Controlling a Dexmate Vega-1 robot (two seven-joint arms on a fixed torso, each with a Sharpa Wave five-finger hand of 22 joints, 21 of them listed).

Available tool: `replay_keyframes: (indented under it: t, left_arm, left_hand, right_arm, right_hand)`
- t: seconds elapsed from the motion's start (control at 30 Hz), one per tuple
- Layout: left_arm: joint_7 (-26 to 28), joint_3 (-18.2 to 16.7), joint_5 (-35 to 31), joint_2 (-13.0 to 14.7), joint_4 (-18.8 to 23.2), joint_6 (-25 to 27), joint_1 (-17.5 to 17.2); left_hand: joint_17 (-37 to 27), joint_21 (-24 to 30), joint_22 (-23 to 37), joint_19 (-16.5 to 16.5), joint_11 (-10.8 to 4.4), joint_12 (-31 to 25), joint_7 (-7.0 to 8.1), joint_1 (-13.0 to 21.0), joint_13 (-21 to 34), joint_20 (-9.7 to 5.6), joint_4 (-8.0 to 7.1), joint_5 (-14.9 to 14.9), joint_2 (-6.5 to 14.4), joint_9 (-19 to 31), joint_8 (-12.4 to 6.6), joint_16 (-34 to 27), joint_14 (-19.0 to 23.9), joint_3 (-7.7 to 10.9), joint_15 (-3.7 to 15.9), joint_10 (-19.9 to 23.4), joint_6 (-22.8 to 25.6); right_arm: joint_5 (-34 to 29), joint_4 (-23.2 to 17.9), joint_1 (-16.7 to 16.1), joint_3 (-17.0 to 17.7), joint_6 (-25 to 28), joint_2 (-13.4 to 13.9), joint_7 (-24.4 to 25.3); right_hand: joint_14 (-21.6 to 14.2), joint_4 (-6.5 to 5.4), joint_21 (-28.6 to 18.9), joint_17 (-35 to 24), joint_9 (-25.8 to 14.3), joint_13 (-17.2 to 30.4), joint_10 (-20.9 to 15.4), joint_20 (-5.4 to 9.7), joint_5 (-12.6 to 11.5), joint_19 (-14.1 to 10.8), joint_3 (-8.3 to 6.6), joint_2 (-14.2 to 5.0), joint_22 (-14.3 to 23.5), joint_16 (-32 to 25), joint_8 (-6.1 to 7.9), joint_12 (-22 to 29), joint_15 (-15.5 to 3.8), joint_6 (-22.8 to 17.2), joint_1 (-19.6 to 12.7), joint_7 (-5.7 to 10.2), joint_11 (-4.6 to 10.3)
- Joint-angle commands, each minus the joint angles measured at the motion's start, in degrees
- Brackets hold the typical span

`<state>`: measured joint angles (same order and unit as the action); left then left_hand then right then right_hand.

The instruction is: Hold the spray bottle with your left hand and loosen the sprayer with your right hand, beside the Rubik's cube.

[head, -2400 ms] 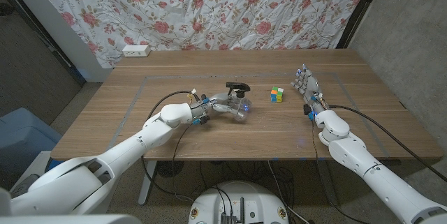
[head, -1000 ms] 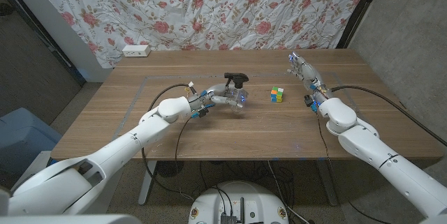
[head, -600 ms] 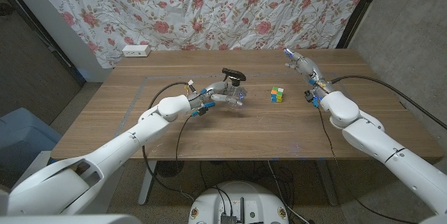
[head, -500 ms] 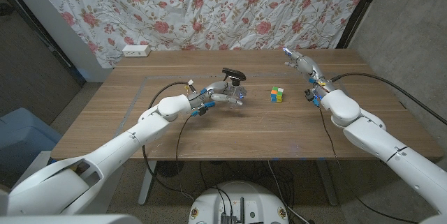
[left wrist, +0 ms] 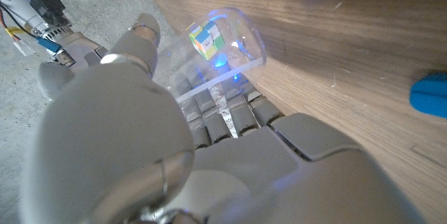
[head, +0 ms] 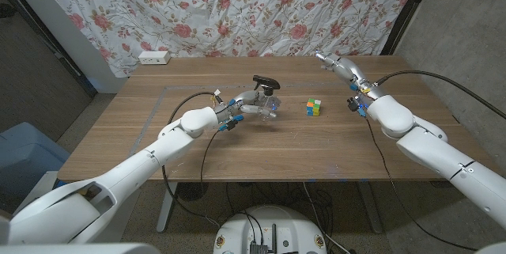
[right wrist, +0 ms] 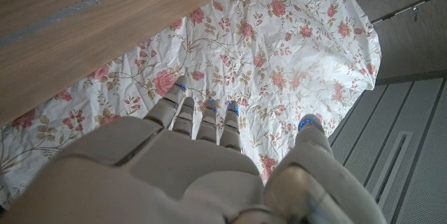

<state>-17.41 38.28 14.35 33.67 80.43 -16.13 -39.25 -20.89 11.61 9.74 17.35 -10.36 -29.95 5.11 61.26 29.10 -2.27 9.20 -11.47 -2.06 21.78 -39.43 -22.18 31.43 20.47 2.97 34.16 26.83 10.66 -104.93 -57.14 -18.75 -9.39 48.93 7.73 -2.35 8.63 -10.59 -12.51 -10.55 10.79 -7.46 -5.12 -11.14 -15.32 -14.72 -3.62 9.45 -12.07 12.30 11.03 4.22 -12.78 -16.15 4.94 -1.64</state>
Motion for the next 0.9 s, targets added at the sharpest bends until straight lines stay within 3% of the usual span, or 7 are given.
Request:
replay_keyframes:
  t: [0.03,0.47,0.7,0.77,0.9]
  left_arm:
    - [1.9,-0.3,-0.3,0.3,2.4,1.4,-0.7]
    - [2.2,-0.2,-0.2,0.0,2.6,1.5,-0.6]
    - [2.0,0.0,-0.1,-0.1,2.4,1.5,-0.5]
    - [2.0,0.0,-0.1,-0.2,2.3,1.5,-0.5]
    - [2.1,0.1,-0.2,-0.3,2.3,1.5,-0.4]
  left_hand:
    - [-0.1,0.0,0.3,0.6,-0.64,0.2,-0.28,0.2,0.3,-2.85,-0.02,-0.5,1.7,0.0,-0.25,0.0,0.1,-0.52,8.78,-0.1,-0.4]
    - [1.0,0.0,0.3,0.8,-0.44,1.7,-1.13,-1.2,-0.3,-2.57,-0.33,-0.6,1.1,-0.7,0.33,1.2,-0.5,-1.0,8.12,-1.9,-2.2]
    - [1.0,0.1,0.3,1.1,-0.35,2.1,-1.39,-1.6,-0.7,-2.45,-0.52,-0.7,1.6,-1.1,0.48,0.9,0.0,-1.18,8.2,-1.6,-2.4]
    - [1.1,0.1,0.3,1.2,-0.23,2.2,-1.4,-1.7,-0.8,-2.41,-0.53,-0.7,1.6,-1.2,0.51,1.0,0.0,-1.18,8.2,-1.5,-2.4]
    - [1.2,0.1,0.3,1.2,-0.24,2.4,-1.44,-1.9,-1.0,-2.44,-0.59,-0.7,1.7,-1.4,0.48,1.0,0.1,-1.23,8.24,-1.4,-2.2]
  right_arm:
    - [-3.0,-4.9,-1.1,2.0,1.6,3.9,-1.7]
    - [-5.0,-9.2,-2.0,4.1,2.5,7.0,-3.9]
    - [-6.3,-12.1,-2.0,4.6,4.2,8.9,-5.9]
    - [-10.2,-14.6,-1.4,3.9,8.5,11.1,-6.8]
    - [-10.6,-16.4,-1.1,4.0,9.8,11.8,-8.1]
  right_hand:
    - [0.2,0.48,0.2,-0.1,-0.2,0.2,0.4,-0.08,0.0,0.2,-0.17,0.47,0.2,0.1,-0.17,-0.1,0.43,-0.1,-0.1,0.04,0.22]
    - [0.4,0.91,0.0,0.0,-0.3,0.3,0.5,-0.5,0.2,0.2,-0.46,0.75,0.2,0.1,-0.05,0.0,0.77,-0.7,-1.0,-0.23,-0.06]
    - [0.6,1.76,0.0,0.1,-0.4,0.3,1.3,-1.12,-0.4,0.3,-1.5,0.94,0.2,0.1,-0.33,-0.1,1.88,0.3,-3.6,-0.86,-0.59]
    - [0.9,1.96,0.0,0.1,-0.5,0.3,1.9,-1.33,-0.6,0.4,-1.88,1.25,0.2,0.2,-0.57,-0.3,2.03,1.1,-4.7,-0.71,-0.39]
    - [1.7,2.12,0.2,0.1,-0.7,0.3,3.0,-1.81,-1.0,1.1,-2.41,1.8,0.2,0.4,-0.53,-0.4,2.84,1.5,-6.2,-0.79,-0.78]
